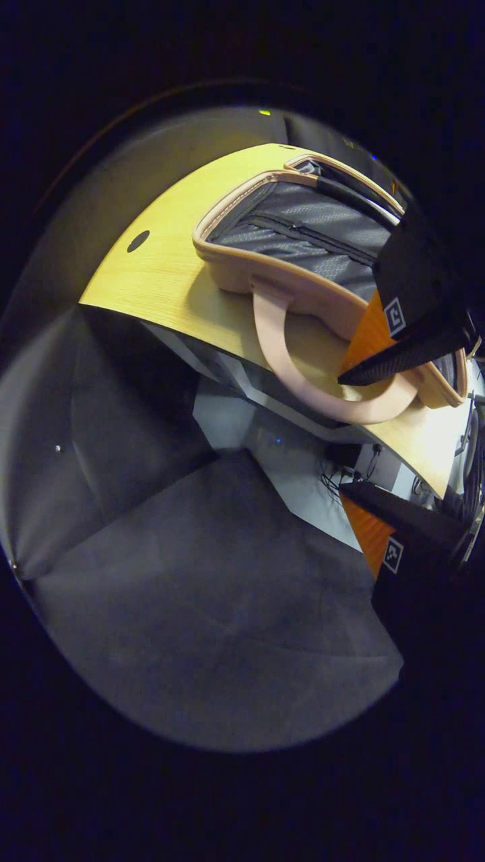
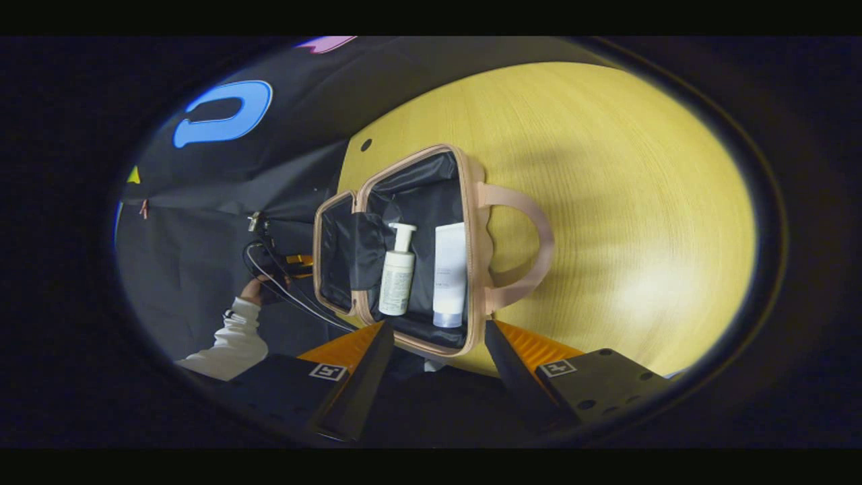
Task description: First open the suitcase, pack the skin care products into it, and then close the suitcase.
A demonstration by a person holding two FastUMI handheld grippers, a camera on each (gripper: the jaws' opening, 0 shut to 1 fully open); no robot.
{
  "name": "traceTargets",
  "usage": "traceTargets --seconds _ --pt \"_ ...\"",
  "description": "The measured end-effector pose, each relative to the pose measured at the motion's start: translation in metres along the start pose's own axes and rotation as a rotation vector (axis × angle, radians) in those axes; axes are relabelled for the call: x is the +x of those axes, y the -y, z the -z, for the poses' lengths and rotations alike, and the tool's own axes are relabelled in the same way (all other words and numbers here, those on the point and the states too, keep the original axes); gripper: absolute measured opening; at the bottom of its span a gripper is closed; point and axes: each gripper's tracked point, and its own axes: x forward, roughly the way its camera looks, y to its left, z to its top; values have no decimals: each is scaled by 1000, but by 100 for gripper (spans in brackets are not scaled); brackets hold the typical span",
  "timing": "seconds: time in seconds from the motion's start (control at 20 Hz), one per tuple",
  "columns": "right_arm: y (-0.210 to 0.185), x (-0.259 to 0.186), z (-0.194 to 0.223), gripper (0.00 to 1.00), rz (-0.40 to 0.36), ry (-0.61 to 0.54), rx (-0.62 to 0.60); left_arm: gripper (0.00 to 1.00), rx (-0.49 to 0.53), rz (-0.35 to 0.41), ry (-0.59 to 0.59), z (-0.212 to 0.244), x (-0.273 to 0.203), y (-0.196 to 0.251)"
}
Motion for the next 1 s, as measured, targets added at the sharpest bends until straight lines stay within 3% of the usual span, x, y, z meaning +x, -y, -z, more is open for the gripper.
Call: traceTargets --seconds 0.05,0.1,0.25,0.6,0.7,0.75,1.0 --pt "-1 -1 -1 87 -11 -1 12 90 -5 -2 12 -3 6 1" --pt "-2 0 -2 87 -17 1 29 77 -15 11 14 -4 9 7" --pt "1 -1 -5 87 -18 12 49 20 4 -4 8 -4 5 12" --pt "8 -10 -13 87 -34 37 47 11 107 17 183 -22 -82 35" --pt "12 -11 -13 87 -34 35 35 14 133 34 243 -23 -120 47" --pt "13 -12 -12 87 -38 33 27 8 146 51 272 -22 -140 58" --pt "13 -26 -11 87 -90 46 -4 7 280 104 402 0 -238 125"
